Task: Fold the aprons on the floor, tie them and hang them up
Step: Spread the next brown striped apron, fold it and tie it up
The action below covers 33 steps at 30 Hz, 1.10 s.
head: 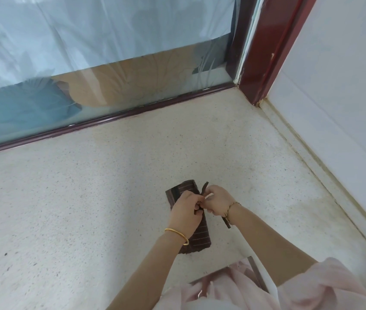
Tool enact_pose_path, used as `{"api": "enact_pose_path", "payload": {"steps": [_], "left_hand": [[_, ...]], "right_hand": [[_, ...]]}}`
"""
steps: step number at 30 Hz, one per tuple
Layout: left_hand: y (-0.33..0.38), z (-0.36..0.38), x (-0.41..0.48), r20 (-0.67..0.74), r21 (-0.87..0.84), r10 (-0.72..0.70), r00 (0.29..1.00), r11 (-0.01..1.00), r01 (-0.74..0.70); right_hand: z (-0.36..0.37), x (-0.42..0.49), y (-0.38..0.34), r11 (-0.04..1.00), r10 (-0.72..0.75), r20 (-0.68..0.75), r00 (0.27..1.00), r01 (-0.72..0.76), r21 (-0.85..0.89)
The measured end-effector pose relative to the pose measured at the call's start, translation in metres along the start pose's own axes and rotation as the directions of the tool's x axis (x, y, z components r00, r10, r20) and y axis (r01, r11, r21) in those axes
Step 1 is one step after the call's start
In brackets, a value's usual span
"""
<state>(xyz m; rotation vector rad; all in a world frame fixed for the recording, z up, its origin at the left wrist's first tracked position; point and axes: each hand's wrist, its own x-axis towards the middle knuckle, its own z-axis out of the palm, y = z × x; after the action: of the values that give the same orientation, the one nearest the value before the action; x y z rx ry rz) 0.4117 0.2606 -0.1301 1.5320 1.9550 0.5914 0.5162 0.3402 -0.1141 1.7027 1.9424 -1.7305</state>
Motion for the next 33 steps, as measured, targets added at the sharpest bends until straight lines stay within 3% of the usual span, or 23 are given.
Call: {"api": "enact_pose_path", "payload": {"steps": [3, 6, 8, 11, 13, 16, 21, 24, 27, 33], "left_hand": [[-0.006, 0.009, 0.004, 0.057, 0.108, -0.003, 0.998, 0.994, -0.003], [-0.004, 0.013, 0.014, 0.094, 0.139, -0.041, 0.995, 0.990, 0.028], [0.001, 0.016, 0.021, 0.105, 0.144, -0.061, 0.993, 0.989, 0.045], [0.006, 0.017, 0.029, 0.119, 0.120, -0.081, 0.989, 0.991, 0.067], [0.005, 0.015, 0.032, 0.134, 0.068, -0.098, 0.986, 0.994, 0.089], [-0.002, 0.013, 0.034, 0.169, -0.024, -0.116, 0.979, 0.992, 0.121], [-0.012, 0.010, 0.031, 0.189, -0.216, -0.129, 0.974, 0.962, 0.169], [-0.013, 0.006, 0.028, 0.185, -0.365, -0.157, 0.970, 0.906, 0.216], [-0.012, 0.003, 0.030, 0.200, -0.538, -0.234, 0.951, 0.786, 0.306], [-0.007, -0.002, 0.038, 0.258, -0.441, -0.280, 0.925, 0.817, 0.371]], "right_hand": [[0.006, 0.000, 0.007, 0.999, 0.010, -0.021, 1.000, -0.009, 0.047], [0.003, 0.000, 0.007, 0.999, -0.033, -0.163, 0.986, 0.031, -0.016], [0.000, -0.001, 0.006, 0.989, -0.091, -0.203, 0.975, 0.065, -0.132], [-0.003, -0.002, 0.008, 0.933, -0.217, -0.146, 0.965, 0.161, -0.322], [-0.006, -0.003, 0.010, 0.963, -0.226, -0.174, 0.959, 0.193, -0.188], [-0.015, -0.001, 0.017, 0.981, -0.109, -0.285, 0.952, 0.150, 0.124], [-0.001, 0.007, 0.032, 0.998, -0.058, -0.009, 0.998, 0.058, -0.001], [0.010, 0.006, 0.035, 0.997, -0.021, -0.132, 0.991, 0.030, 0.065], [0.009, 0.005, 0.039, 0.999, -0.026, -0.224, 0.974, 0.029, 0.013], [0.008, -0.003, 0.039, 0.992, -0.121, -0.123, 0.985, 0.115, -0.050]]}}
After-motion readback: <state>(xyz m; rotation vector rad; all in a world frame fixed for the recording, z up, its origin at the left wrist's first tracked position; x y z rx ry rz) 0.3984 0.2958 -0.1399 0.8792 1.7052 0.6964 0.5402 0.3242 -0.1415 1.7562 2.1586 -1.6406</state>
